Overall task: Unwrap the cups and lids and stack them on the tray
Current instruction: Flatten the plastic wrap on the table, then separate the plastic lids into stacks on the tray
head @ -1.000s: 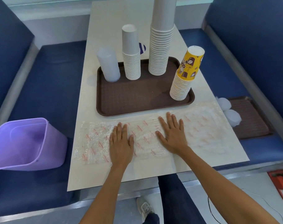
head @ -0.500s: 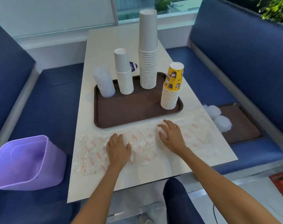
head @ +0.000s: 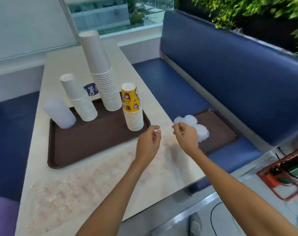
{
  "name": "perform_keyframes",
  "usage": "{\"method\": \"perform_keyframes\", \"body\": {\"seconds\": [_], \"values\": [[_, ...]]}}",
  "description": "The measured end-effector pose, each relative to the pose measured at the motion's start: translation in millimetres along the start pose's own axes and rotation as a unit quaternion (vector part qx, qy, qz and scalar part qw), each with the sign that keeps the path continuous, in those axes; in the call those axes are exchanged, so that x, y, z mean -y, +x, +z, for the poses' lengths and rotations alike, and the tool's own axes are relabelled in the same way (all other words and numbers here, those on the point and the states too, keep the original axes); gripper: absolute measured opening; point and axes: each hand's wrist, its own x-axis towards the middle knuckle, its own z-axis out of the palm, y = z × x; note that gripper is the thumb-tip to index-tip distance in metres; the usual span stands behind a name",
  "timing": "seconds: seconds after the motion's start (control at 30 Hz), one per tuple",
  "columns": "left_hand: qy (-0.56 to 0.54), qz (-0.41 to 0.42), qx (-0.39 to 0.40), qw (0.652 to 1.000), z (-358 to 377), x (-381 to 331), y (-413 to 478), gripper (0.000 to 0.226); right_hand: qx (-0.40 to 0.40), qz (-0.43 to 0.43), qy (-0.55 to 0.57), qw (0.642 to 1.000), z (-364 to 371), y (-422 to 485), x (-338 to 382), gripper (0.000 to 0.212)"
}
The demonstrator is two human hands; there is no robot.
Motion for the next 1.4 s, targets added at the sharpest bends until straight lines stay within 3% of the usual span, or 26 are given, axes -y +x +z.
{"method": "perform_keyframes", "body": {"seconds": [0.17, 0.5, 0.7, 0.8, 0.87, 0.97, 1.07, 1.1, 1.2, 1.4], "values": [[-0.055, -0.042, 0.047, 0.997, 72, -35, 48, 0.025, -0.004, 0.091, -0.017, 0.996, -47, 55, -50, 0.043], [-0.034, -0.25, 0.104, 0.962, 211, -24, 163, 0.061, 0.183, 0.246, 0.075, 0.949, -47, 170, -174, 0.036], [0.024, -0.34, 0.092, 0.935, 265, 39, 200, 0.089, 0.231, 0.379, 0.209, 0.871, 15, 206, -221, 0.054], [0.053, -0.36, 0.088, 0.927, 286, 65, 211, 0.102, 0.201, 0.446, 0.271, 0.829, 45, 206, -244, 0.073], [0.068, -0.368, 0.081, 0.924, 300, 81, 218, 0.108, 0.178, 0.467, 0.311, 0.809, 66, 203, -266, 0.094], [0.096, -0.354, 0.079, 0.927, 315, 104, 226, 0.11, 0.181, 0.49, 0.352, 0.776, 86, 201, -283, 0.081], [0.129, -0.33, 0.083, 0.931, 326, 114, 229, 0.109, 0.162, 0.476, 0.396, 0.769, 105, 199, -295, 0.104], [0.135, -0.324, 0.078, 0.933, 328, 117, 229, 0.108, 0.161, 0.48, 0.413, 0.757, 107, 199, -293, 0.101], [0.125, -0.317, 0.059, 0.938, 333, 121, 228, 0.099, 0.198, 0.472, 0.436, 0.74, 109, 201, -292, 0.063], [0.12, -0.316, 0.052, 0.94, 322, 100, 228, 0.088, 0.16, 0.481, 0.424, 0.751, 94, 197, -273, 0.055]]}}
